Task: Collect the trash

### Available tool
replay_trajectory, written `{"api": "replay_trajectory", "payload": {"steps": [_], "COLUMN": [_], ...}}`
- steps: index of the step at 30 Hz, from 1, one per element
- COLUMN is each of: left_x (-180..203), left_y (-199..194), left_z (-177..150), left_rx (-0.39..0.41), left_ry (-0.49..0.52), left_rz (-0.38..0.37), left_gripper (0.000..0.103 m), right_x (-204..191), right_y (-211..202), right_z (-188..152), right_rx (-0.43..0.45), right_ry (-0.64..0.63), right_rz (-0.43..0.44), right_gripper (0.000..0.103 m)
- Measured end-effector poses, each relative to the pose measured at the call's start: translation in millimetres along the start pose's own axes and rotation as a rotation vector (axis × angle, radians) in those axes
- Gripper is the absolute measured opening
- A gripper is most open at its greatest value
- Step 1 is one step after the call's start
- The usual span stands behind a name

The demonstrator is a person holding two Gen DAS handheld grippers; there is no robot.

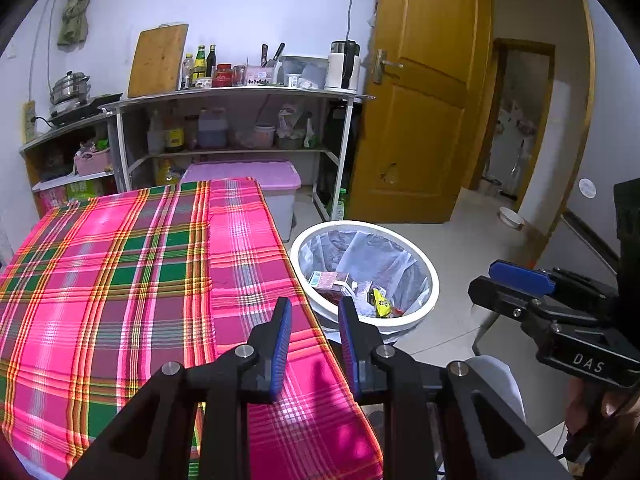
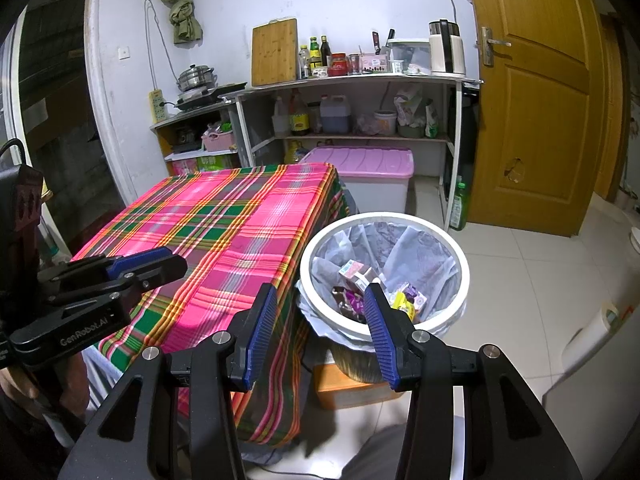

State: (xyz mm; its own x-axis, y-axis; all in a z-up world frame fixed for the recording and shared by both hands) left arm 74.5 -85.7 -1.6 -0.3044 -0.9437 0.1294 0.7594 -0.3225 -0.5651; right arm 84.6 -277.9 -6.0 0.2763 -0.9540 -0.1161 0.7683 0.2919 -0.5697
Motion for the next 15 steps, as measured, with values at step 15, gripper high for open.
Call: {"api": "replay_trajectory", "payload": {"steps": [15], "left_x": [-0.8], "left_y": [2.3], "left_z": [3.0], "left_rx": [-0.001], "left_ry": [-0.013], "left_rz": [0.041], "left_gripper": [0.024], "right_x": [-0.8], "right_y": [-0.1], "right_z": [0.7], "right_rx": [0.0], "right_ry": [0.0], "right_rz": [0.001], "right_gripper": [0.046]}}
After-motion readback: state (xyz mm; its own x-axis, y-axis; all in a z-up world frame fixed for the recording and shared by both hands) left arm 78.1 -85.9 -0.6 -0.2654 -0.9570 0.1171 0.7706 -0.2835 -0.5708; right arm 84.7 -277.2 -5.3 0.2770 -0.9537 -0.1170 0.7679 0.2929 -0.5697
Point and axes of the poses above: each gripper's, at about its wrist camera, not at the fingertips, and y roughly the way its jaws point, x to its right, z to its top, the point moved 3 cm from there along y, roughly the way its jaws point
